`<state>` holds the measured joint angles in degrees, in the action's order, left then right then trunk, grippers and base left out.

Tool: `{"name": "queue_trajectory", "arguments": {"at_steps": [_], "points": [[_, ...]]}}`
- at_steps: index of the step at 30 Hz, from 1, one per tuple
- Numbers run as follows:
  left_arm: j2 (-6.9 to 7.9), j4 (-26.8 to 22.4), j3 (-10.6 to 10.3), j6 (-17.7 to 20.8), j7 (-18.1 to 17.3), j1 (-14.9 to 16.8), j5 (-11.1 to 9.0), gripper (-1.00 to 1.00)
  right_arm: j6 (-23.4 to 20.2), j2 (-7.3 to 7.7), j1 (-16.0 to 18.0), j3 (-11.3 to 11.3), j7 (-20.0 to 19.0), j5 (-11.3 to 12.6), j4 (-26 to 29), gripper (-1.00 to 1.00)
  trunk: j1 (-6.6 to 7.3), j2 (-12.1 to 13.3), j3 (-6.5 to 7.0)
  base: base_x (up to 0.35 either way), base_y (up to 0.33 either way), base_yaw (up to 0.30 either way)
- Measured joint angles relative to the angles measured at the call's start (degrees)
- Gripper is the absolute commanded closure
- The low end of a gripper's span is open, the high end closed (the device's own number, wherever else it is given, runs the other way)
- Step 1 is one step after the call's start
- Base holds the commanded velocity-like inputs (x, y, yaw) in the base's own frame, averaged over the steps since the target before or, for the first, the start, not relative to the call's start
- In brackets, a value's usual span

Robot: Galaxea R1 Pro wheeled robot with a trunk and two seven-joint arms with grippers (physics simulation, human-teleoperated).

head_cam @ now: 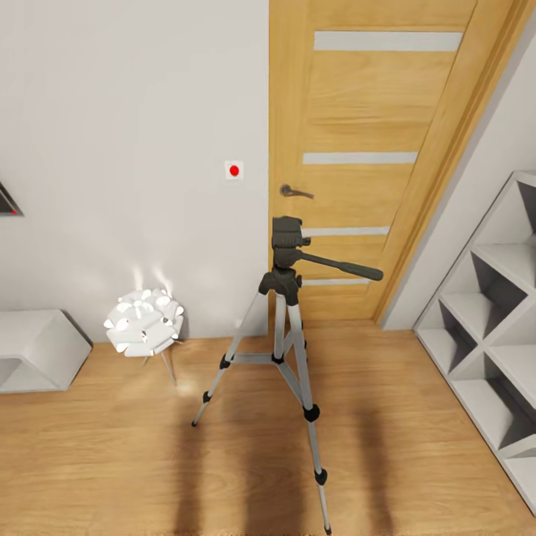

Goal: Attach the digital camera to the camera tripod in the bedroom.

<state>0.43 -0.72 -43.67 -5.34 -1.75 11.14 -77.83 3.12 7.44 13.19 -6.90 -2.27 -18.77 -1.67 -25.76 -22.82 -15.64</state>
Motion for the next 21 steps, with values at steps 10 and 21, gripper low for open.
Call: {"name": "queue_trajectory", "arguments": {"at_steps": [10,21], "points": [[0.00,0.0,0.0,0.0,0.0,0.0,0.0,1.00,0.1,0.00,0.0,0.0,0.0,0.0,0.0,-1.00,0.00,0.0,-0.91,0.000,0.000,0.000],[0.00,0.0,0.0,0.0,0.0,0.0,0.0,1.00,-0.2,0.02,0.0,0.0,-0.1,-0.1,0.0,-1.00,0.00,0.0,-1.36,0.000,0.000,0.000]]}}
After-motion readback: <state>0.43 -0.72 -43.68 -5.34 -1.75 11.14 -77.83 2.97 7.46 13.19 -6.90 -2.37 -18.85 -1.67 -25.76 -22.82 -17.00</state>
